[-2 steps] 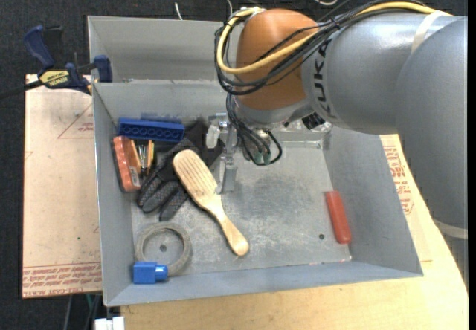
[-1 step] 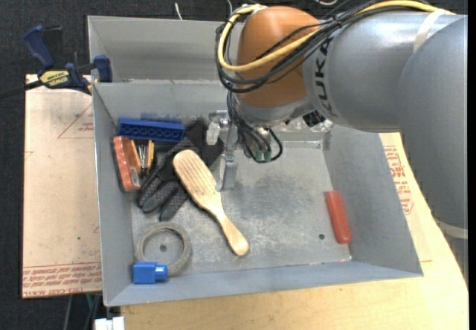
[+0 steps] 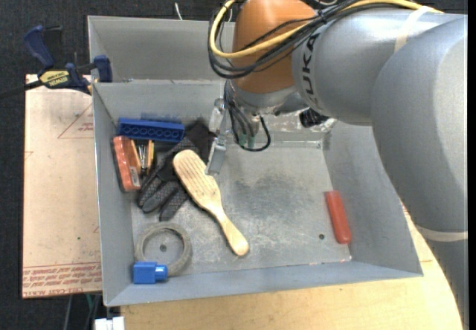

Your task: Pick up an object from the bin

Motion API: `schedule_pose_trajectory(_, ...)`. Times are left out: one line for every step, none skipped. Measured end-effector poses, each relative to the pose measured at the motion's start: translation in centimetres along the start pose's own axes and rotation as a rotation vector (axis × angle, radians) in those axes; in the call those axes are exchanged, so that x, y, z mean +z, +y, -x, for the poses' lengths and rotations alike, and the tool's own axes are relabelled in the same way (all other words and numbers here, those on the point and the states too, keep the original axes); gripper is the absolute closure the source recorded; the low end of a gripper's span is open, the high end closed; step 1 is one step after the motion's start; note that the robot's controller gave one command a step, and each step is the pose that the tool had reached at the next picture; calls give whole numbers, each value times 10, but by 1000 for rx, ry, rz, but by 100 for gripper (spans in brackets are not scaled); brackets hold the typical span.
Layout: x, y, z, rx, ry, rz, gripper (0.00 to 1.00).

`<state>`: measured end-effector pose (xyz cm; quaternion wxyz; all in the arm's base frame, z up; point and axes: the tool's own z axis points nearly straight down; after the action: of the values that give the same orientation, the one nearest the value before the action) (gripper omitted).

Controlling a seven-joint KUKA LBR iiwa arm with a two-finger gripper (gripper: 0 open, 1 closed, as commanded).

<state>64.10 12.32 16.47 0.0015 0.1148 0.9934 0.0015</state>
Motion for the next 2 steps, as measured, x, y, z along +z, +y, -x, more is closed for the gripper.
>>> schedule_pose_trajectory(5,6,-17,45,2,-2,0)
schedule_pose_trajectory(14,-15,-12,-244,-1,-1,0)
